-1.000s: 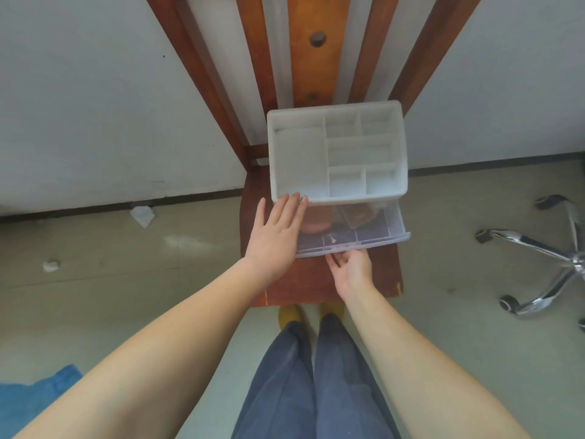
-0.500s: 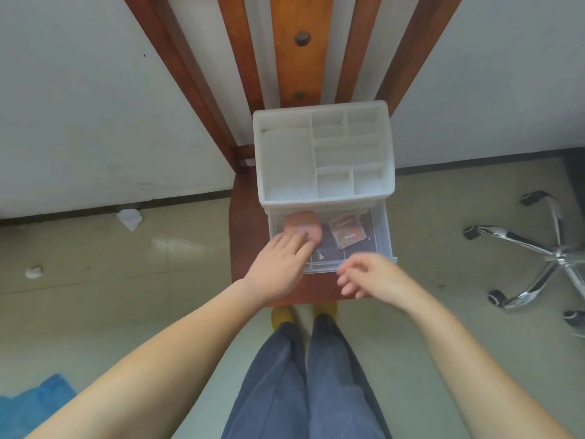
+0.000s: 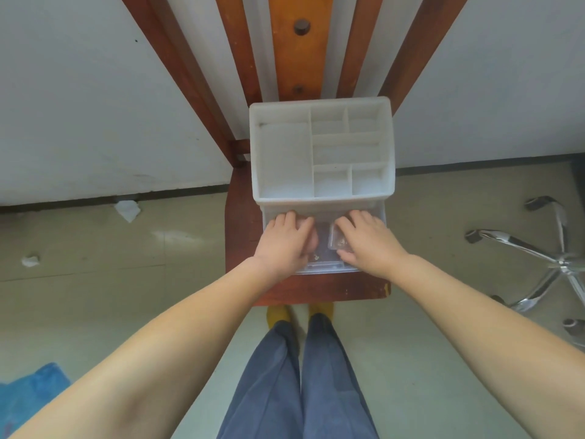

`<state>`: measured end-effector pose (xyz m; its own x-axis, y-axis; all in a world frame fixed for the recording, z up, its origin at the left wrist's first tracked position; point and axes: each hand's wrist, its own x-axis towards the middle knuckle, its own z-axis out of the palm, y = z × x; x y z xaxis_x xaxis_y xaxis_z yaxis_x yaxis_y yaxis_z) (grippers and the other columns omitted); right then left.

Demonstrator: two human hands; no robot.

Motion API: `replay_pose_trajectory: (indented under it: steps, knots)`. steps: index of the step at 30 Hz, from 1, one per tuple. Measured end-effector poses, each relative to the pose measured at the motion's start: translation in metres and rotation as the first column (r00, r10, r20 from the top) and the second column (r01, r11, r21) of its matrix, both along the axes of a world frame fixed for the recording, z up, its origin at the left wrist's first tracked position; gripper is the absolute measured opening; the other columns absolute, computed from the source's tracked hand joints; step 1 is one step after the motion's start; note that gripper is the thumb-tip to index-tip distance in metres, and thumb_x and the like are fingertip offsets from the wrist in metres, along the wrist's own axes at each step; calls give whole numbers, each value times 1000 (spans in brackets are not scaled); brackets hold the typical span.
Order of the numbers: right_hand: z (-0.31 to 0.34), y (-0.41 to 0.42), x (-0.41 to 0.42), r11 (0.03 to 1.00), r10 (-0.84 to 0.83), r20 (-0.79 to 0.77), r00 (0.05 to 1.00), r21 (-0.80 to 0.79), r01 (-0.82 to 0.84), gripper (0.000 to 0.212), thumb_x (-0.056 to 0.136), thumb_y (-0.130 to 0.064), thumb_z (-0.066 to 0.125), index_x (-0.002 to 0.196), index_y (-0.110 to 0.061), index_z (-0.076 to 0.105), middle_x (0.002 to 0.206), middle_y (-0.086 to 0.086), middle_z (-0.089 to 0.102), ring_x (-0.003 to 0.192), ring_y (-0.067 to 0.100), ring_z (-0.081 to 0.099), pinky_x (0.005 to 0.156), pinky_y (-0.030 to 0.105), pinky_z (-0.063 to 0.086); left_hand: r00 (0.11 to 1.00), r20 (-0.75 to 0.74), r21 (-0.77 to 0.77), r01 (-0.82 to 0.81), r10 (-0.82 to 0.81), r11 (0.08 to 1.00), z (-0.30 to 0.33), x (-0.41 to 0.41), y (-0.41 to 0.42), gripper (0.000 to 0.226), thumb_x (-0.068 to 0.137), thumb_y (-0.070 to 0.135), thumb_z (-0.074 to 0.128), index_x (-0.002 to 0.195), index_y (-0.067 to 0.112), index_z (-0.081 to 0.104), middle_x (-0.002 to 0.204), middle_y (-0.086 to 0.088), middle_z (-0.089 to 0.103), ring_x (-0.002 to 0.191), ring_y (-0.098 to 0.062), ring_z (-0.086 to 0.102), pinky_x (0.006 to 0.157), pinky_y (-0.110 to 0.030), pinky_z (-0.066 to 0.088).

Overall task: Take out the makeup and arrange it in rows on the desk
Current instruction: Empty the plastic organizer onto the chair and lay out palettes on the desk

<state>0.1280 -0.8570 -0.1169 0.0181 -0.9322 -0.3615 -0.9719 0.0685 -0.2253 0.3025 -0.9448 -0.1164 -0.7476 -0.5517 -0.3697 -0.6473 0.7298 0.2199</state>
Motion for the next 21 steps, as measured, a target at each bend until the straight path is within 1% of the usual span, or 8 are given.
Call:
replay_pose_trajectory:
  steps: [2, 4, 6, 8, 10, 13, 18, 21]
  knots:
    - [21, 8, -2, 982, -189, 239, 952, 16, 191, 54, 80, -41, 61, 126, -21, 42, 121, 1, 48, 113, 20, 45, 87, 30, 42, 976, -66, 215, -189, 207, 958, 18, 7, 3, 72, 75, 38, 61, 138, 21, 31, 122, -12, 43, 111, -31, 44, 88, -36, 41]
    - [42, 24, -6, 931, -365, 468, 805, 178, 319, 60, 75, -49, 60, 128, -29, 40, 118, -8, 48, 107, 8, 50, 84, 22, 41, 945, 7, 497, -288, 328, 819, 35, 23, 7, 74, 71, 46, 60, 136, 28, 33, 119, -8, 44, 106, -25, 49, 82, -31, 45]
    - [56, 43, -7, 848, -503, 547, 669, 461, 261, 58, 77, -50, 61, 128, -32, 41, 110, -10, 55, 97, 4, 57, 81, 19, 45, 955, 151, 718, -283, 254, 636, 47, 39, 15, 71, 69, 50, 62, 133, 31, 37, 118, -3, 47, 100, -18, 56, 79, -27, 48]
    - [56, 60, 0, 732, -560, 494, 666, 672, 116, 58, 83, -44, 63, 133, -26, 42, 106, -6, 61, 88, 9, 62, 83, 22, 49, 957, 229, 804, -290, 181, 519, 52, 47, 27, 61, 76, 43, 65, 130, 26, 42, 120, 0, 53, 96, -14, 59, 87, -29, 51]
    - [45, 68, 9, 681, -528, 409, 744, 727, 84, 67, 85, -42, 62, 142, -23, 34, 110, -3, 59, 92, 11, 60, 89, 24, 47, 955, 266, 797, -296, 135, 526, 47, 45, 38, 63, 80, 36, 66, 135, 19, 40, 128, -2, 53, 102, -15, 58, 93, -29, 48]
    - [32, 65, 16, 698, -516, 362, 776, 704, 135, 81, 85, -42, 61, 149, -22, 15, 112, -1, 53, 100, 13, 55, 92, 27, 43, 937, 338, 758, -329, 91, 563, 37, 37, 46, 87, 81, 38, 64, 149, 14, 15, 141, -8, 43, 123, -22, 48, 103, -33, 40]
    - [25, 50, 10, 743, -499, 390, 774, 652, 151, 87, 81, -42, 63, 149, -26, 11, 112, 2, 53, 98, 15, 55, 86, 26, 42, 923, 375, 712, -344, 83, 612, 34, 32, 40, 104, 77, 39, 64, 148, 31, -10, 138, -20, 40, 131, -32, 36, 105, -42, 37]
    - [24, 31, 1, 779, -478, 390, 787, 603, 175, 88, 79, -43, 64, 149, -30, 11, 112, 1, 51, 98, 16, 55, 85, 27, 41, 918, 386, 682, -351, 92, 641, 37, 22, 22, 107, 75, 41, 62, 147, 34, -16, 145, -21, 30, 132, -34, 35, 107, -44, 35]
